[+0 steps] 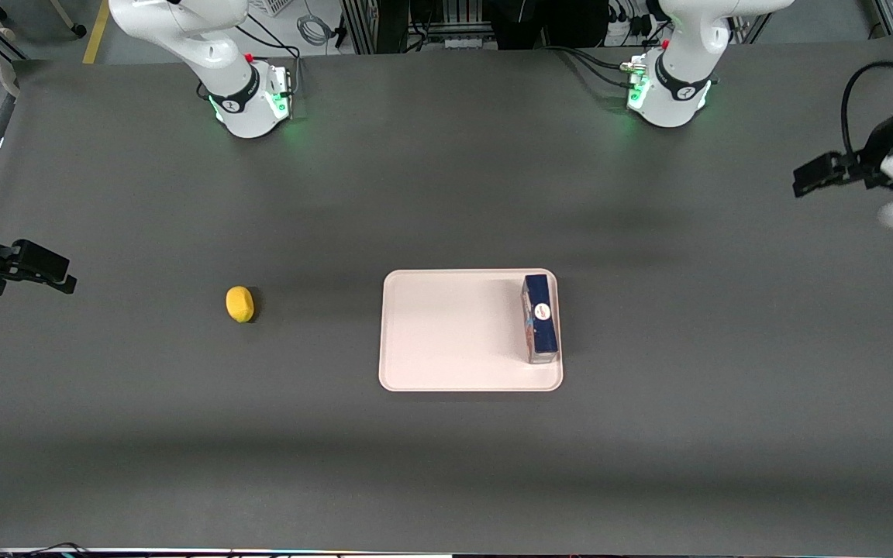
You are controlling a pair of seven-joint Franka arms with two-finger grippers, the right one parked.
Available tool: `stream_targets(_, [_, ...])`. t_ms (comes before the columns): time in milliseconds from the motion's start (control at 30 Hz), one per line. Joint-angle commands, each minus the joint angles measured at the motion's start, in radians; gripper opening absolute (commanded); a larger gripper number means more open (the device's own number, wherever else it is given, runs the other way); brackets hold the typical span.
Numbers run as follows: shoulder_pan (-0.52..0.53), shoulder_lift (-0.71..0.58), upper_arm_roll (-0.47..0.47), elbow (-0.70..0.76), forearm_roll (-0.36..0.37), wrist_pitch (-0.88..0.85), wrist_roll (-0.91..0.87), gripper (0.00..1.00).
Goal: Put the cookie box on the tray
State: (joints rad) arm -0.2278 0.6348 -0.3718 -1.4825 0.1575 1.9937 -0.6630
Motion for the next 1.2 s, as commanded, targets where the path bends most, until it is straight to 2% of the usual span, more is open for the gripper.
stream_targets(0, [0.071, -0.13, -0.003, -0.015, -0.001, -0.124, 0.037, 1.0])
stream_targets(533, [0.172, -0.351, 0.008, -0.018, -0.042, -0.372, 0.111, 1.0])
stream_targets(667, [0.179, -0.418, 0.069, -0.018, -0.049, -0.455, 0.177, 1.0])
stream_targets(900, [0.192, -0.529, 0.224, -0.027, -0.142, -0.559, 0.365, 1.0])
stream_targets(1167, [0.191, -0.604, 0.307, -0.033, -0.133, -0.647, 0.453, 1.0])
